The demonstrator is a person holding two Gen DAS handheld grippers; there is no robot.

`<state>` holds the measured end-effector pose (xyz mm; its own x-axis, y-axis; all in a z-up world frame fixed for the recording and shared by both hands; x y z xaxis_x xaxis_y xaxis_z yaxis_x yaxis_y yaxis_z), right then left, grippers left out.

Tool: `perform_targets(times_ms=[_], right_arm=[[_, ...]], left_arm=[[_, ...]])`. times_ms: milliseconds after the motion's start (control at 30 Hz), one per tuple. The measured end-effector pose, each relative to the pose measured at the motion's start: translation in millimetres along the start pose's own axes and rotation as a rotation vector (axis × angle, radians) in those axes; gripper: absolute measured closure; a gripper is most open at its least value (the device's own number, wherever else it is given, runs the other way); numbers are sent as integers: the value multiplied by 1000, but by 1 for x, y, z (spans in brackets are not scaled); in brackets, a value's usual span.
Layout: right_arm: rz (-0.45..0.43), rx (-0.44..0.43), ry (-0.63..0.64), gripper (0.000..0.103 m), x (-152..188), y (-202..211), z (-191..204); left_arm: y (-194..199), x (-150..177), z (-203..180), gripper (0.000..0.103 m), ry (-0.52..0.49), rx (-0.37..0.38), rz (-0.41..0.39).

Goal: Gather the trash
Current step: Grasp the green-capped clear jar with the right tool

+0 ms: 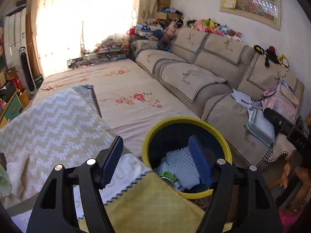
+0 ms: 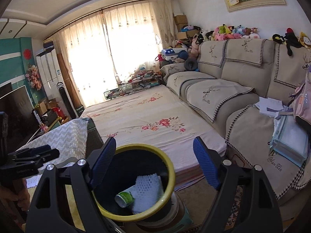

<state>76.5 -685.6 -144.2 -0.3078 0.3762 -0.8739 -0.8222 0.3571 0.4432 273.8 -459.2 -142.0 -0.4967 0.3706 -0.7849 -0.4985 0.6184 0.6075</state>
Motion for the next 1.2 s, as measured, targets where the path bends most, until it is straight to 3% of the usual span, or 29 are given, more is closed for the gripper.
perform_targets(times_ms=[133, 333, 500, 600, 733, 833, 900, 1133, 1200], right_arm=[[30, -117, 64, 26, 0, -13, 63], [65, -324, 162, 26, -9, -27, 178], [93, -486, 272, 26, -7, -31, 280], [127, -554, 370, 26, 5, -36, 344], [178, -640, 461, 26, 25, -41, 412], [220, -699, 500, 26, 39, -47, 453], [223, -718, 534, 26, 48, -50, 477], [263, -712, 629, 27, 91, -67, 511], [259, -699, 657, 33, 99, -70, 515]], left_arm=[[68, -2, 63, 28, 68, -129, -144], [163, 13, 188, 24, 223, -351, -270], [210, 45, 277, 22, 332, -511, -320], [220, 69, 318, 21, 375, -572, -309], [223, 90, 350, 15, 436, -584, -288], [235, 96, 360, 6, 446, -597, -316], [244, 99, 361, 5, 440, -612, -333], [254, 102, 360, 5, 459, -605, -349], [252, 103, 360, 5, 469, -593, -350]])
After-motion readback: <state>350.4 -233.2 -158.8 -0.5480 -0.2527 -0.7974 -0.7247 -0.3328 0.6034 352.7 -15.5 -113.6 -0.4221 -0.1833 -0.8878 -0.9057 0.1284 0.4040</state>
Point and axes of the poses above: each gripper's, at about its wrist camera, not at the fingertips, and y roughly against the way its jaws point, z to its left, x to its underside, the point moved 8 cm from there along -y, roughly the way its jaws point, and after that the axes turned 3 degrees about y, right-handed, at the moved point
